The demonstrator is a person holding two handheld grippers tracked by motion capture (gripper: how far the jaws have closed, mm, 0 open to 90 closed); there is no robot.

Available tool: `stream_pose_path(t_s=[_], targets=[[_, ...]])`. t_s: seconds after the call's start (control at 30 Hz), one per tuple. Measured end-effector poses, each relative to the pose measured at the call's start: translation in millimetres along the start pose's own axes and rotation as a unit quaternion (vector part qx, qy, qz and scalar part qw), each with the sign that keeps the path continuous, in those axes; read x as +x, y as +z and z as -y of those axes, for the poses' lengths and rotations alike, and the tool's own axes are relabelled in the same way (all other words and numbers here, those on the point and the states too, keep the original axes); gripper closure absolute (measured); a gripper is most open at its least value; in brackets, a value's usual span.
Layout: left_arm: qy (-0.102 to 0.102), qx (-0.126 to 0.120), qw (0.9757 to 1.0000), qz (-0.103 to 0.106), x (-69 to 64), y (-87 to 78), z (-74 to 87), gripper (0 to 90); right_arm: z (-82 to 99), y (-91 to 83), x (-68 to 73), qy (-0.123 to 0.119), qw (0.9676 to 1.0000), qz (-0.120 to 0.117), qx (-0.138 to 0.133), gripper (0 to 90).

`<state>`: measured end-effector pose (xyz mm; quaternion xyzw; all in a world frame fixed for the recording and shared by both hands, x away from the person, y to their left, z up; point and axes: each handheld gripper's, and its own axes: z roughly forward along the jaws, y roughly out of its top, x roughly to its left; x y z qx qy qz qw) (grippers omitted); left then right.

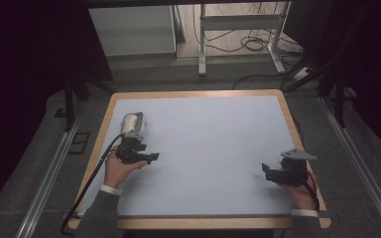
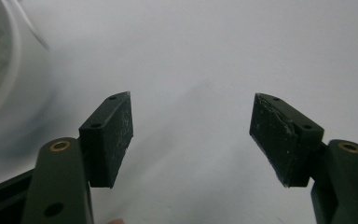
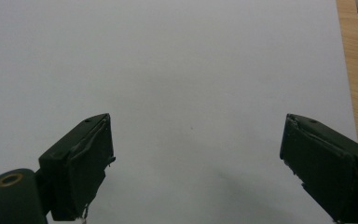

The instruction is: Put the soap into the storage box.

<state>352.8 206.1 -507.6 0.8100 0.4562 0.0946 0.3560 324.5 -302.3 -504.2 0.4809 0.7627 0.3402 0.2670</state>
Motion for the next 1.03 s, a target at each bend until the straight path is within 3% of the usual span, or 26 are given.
stream_pose_path(t_s=[0.1, 0.27, 0.4, 1.03], targets=[[-0.007, -0.003, 1.0, 0.005, -3.8, 2.5, 9.9, 30.4, -0.1, 0.0, 0.4, 0.0, 1.0, 0.0, -0.001, 9.3], [0.008, -0.001, 1.0, 0.001, -12.5, 3.9, 20.9, 30.8, -0.8, -0.4, 1.3, -0.002, 1.0, -0.001, -0.002, 9.3], [-0.002, -0.011, 0.9999, 0.004, -14.8, 4.0, 29.6, 30.8, -0.9, -0.8, 0.9, -0.002, 1.0, -0.002, -0.003, 9.3], [-0.004, -0.019, 0.9998, -0.002, -12.5, -2.2, 33.7, 30.0, -3.5, -2.6, 2.5, -0.007, 0.9999, -0.007, -0.011, 9.3]])
